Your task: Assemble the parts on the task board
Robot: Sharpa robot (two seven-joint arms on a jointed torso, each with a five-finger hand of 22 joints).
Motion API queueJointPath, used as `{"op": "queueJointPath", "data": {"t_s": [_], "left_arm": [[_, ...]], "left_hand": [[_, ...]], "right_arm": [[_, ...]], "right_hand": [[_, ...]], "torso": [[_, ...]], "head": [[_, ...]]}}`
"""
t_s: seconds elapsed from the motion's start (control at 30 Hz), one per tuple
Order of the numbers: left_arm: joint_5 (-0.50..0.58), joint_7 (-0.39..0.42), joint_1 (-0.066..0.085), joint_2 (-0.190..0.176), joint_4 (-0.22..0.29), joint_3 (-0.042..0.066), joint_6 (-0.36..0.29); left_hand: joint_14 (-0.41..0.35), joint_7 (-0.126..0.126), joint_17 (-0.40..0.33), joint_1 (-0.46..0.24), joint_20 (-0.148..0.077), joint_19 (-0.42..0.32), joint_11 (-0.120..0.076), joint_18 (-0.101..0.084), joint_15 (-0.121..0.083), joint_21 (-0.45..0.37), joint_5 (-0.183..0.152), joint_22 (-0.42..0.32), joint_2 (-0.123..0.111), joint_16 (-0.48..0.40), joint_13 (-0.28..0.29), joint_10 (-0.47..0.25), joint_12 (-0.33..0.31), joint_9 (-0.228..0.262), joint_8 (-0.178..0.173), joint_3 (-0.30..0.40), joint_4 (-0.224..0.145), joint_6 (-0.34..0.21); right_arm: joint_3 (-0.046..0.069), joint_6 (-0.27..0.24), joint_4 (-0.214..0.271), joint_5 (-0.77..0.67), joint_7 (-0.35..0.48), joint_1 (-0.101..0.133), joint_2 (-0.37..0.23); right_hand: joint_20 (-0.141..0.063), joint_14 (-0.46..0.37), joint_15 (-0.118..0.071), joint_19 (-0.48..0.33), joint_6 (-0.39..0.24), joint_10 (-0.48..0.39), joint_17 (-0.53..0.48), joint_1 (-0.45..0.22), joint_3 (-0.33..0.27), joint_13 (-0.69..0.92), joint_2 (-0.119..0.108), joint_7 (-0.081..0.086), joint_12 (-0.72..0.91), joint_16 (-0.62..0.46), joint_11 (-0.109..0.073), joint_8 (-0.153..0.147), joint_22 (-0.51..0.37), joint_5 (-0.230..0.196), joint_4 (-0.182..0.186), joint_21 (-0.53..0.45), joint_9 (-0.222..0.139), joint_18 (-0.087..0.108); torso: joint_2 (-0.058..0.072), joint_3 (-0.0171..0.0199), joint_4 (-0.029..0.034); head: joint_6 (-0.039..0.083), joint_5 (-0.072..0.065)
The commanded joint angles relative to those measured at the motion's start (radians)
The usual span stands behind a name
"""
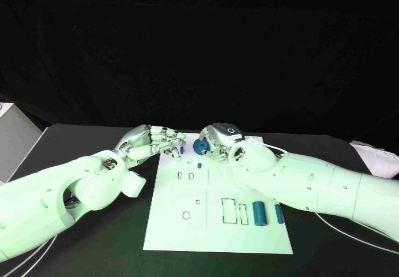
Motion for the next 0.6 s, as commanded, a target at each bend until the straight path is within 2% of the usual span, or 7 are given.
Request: {"op": "queueJointPath", "data": {"t_s": [0.03, 0.23, 0.33, 0.4, 0.43, 0.47, 0.6], "left_arm": [[-0.004, 0.004, 0.0, 0.0, 0.004, 0.001, 0.017], [-0.004, 0.004, 0.0, -0.002, 0.004, 0.001, 0.016], [-0.004, 0.004, 0.0, -0.002, 0.004, 0.001, 0.016], [-0.005, 0.004, 0.0, -0.002, 0.004, 0.001, 0.016], [-0.005, 0.004, 0.0, -0.001, 0.004, 0.001, 0.017], [-0.005, 0.004, 0.0, -0.001, 0.004, 0.001, 0.017], [-0.005, 0.003, 0.0, -0.001, 0.003, 0.001, 0.016]], "left_hand": [[-0.005, 0.003, 0.001, 0.006, 0.002, -0.007, 0.0, 0.009, -0.002, 0.006, 0.0, 0.001, 0.007, -0.005, 0.0, -0.008, -0.004, 0.001, -0.006, 0.0, -0.006, -0.008], [-0.005, 0.003, 0.001, 0.006, 0.002, -0.007, 0.0, 0.009, -0.002, 0.006, 0.0, 0.001, 0.007, -0.005, 0.0, -0.008, -0.004, 0.001, -0.006, 0.0, -0.006, -0.008], [-0.005, 0.003, 0.001, 0.006, 0.002, -0.007, 0.0, 0.009, -0.002, 0.006, 0.0, 0.001, 0.007, -0.005, 0.0, -0.008, -0.004, 0.001, -0.006, 0.0, -0.006, -0.008], [-0.005, 0.003, 0.001, 0.006, 0.002, -0.007, 0.0, 0.009, -0.002, 0.006, 0.0, 0.001, 0.007, -0.005, 0.0, -0.008, -0.004, 0.001, -0.006, 0.0, -0.006, -0.008], [-0.005, 0.003, 0.001, 0.006, 0.002, -0.007, 0.0, 0.009, -0.002, 0.006, 0.0, 0.001, 0.007, -0.005, 0.0, -0.008, -0.004, 0.001, -0.006, 0.0, -0.006, -0.008], [-0.005, 0.003, 0.001, 0.006, 0.002, -0.007, 0.0, 0.009, -0.002, 0.006, 0.0, 0.001, 0.007, -0.005, 0.0, -0.008, -0.004, 0.001, -0.006, 0.0, -0.006, -0.008], [-0.005, 0.003, 0.001, 0.005, 0.003, -0.01, 0.0, 0.009, -0.001, 0.01, 0.0, 0.004, 0.007, -0.006, 0.0, -0.009, -0.003, 0.002, -0.007, 0.0, -0.008, -0.008]], "right_arm": [[-0.003, 0.024, -0.011, -0.004, 0.006, -0.006, 0.002], [-0.003, 0.046, -0.016, 0.005, 0.013, -0.006, 0.001], [-0.003, 0.051, -0.017, 0.014, 0.019, -0.006, 0.001], [-0.003, 0.051, -0.017, 0.019, 0.023, -0.006, 0.001], [-0.003, 0.05, -0.017, 0.022, 0.025, -0.006, 0.001], [-0.003, 0.05, -0.017, 0.024, 0.026, -0.006, 0.0], [-0.003, 0.051, -0.016, 0.03, 0.028, -0.006, -0.003]], "right_hand": [[-0.001, 0.106, -0.004, 0.053, -0.023, 0.104, 0.263, -0.017, 0.005, 0.262, -0.006, 0.005, 0.002, 0.004, 0.003, -0.018, 0.075, -0.005, -0.004, -0.003, -0.009, -0.01], [0.004, 0.106, 0.002, 0.052, -0.032, 0.094, 0.263, -0.047, -0.012, 0.252, -0.016, 0.008, -0.008, 0.004, 0.007, -0.027, 0.073, -0.002, 0.001, -0.005, -0.013, -0.01], [0.007, 0.106, 0.003, 0.051, -0.037, 0.09, 0.263, -0.082, -0.053, 0.248, -0.017, 0.007, -0.012, 0.004, 0.007, -0.035, 0.072, -0.013, 0.015, -0.007, -0.015, -0.009], [0.007, 0.106, 0.003, 0.051, -0.042, 0.088, 0.263, -0.097, -0.096, 0.247, -0.006, 0.007, -0.014, 0.004, 0.006, -0.041, 0.072, -0.033, 0.029, -0.007, -0.017, -0.009], [0.007, 0.106, 0.003, 0.051, -0.043, 0.086, 0.263, -0.112, -0.142, 0.245, 0.005, 0.006, -0.016, 0.004, 0.007, -0.047, 0.072, -0.051, 0.049, -0.008, -0.018, -0.009], [0.007, 0.106, 0.003, 0.051, -0.043, 0.087, 0.263, -0.116, -0.157, 0.245, 0.011, 0.006, -0.015, 0.004, 0.007, -0.048, 0.073, -0.055, 0.058, -0.008, -0.018, -0.009], [0.008, 0.106, 0.004, 0.052, -0.04, 0.087, 0.263, -0.14, -0.195, 0.246, 0.037, 0.006, -0.015, 0.004, 0.007, -0.051, 0.076, -0.039, 0.075, -0.006, -0.018, -0.01]], "torso": [[0.0, 0.001, -0.0012], [0.0, 0.0017, -0.0018], [0.0, 0.0021, -0.0025], [0.001, 0.0025, -0.0026], [0.001, 0.0028, -0.0024], [0.0, 0.0027, -0.0019], [0.0, 0.0026, -0.0013]], "head": [[0.0, 0.002], [0.0, 0.0], [0.0, 0.001], [0.001, 0.001], [0.001, 0.0], [0.001, 0.0], [0.001, 0.0]]}}
